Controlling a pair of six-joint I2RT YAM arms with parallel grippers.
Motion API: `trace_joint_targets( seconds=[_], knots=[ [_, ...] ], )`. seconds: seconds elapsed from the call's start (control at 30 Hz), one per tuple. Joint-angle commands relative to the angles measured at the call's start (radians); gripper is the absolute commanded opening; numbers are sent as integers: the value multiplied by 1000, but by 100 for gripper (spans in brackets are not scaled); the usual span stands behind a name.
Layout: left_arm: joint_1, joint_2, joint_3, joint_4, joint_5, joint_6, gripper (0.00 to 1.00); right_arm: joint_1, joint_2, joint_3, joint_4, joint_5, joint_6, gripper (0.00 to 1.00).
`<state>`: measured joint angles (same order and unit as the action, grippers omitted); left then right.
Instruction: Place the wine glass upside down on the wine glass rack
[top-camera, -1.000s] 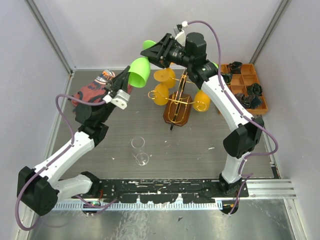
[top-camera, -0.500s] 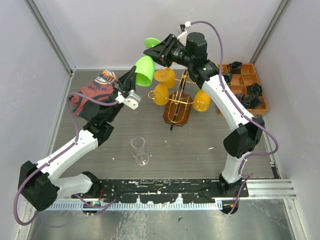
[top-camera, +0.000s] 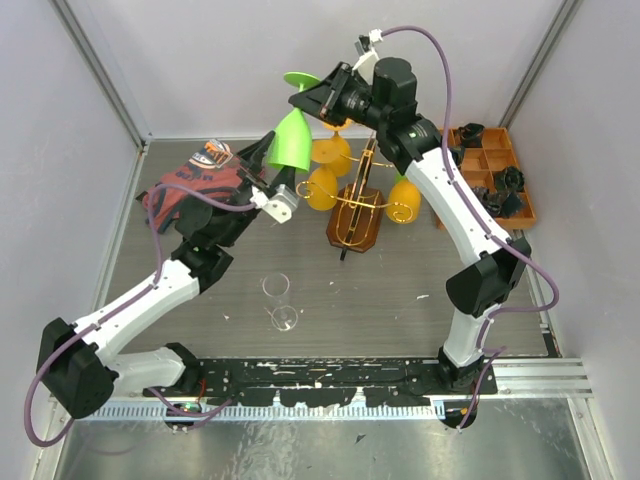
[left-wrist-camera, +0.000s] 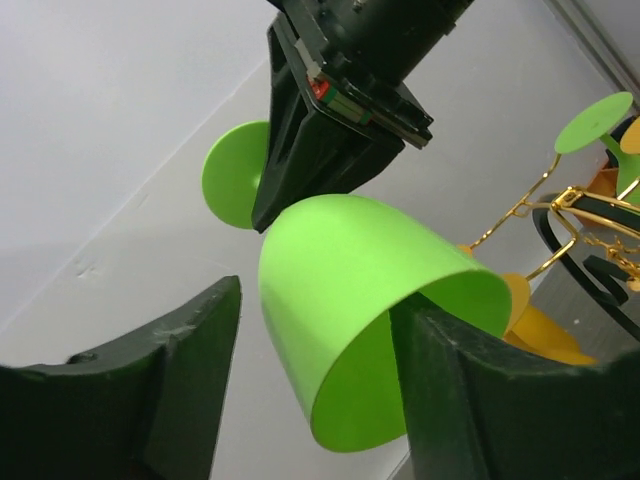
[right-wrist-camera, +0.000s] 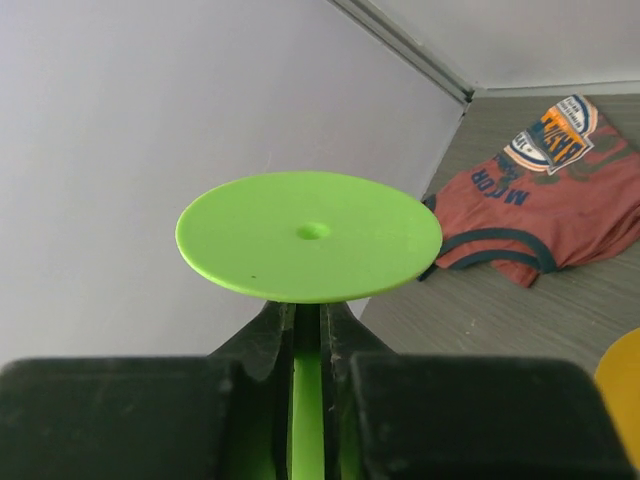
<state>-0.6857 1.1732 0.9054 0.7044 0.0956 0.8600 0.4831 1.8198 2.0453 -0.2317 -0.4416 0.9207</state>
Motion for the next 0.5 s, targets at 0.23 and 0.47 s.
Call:
trace_joint_targets(
  seconds=[0.23,0.47],
  knots=[
    [-5,-126,-34,-174,-45,-121,98,9,-117,22,-77,248,-445,1],
    [46,-80,138,-297,-356,-302,98,64,-295,-207,73,321,-716,1]
  ],
)
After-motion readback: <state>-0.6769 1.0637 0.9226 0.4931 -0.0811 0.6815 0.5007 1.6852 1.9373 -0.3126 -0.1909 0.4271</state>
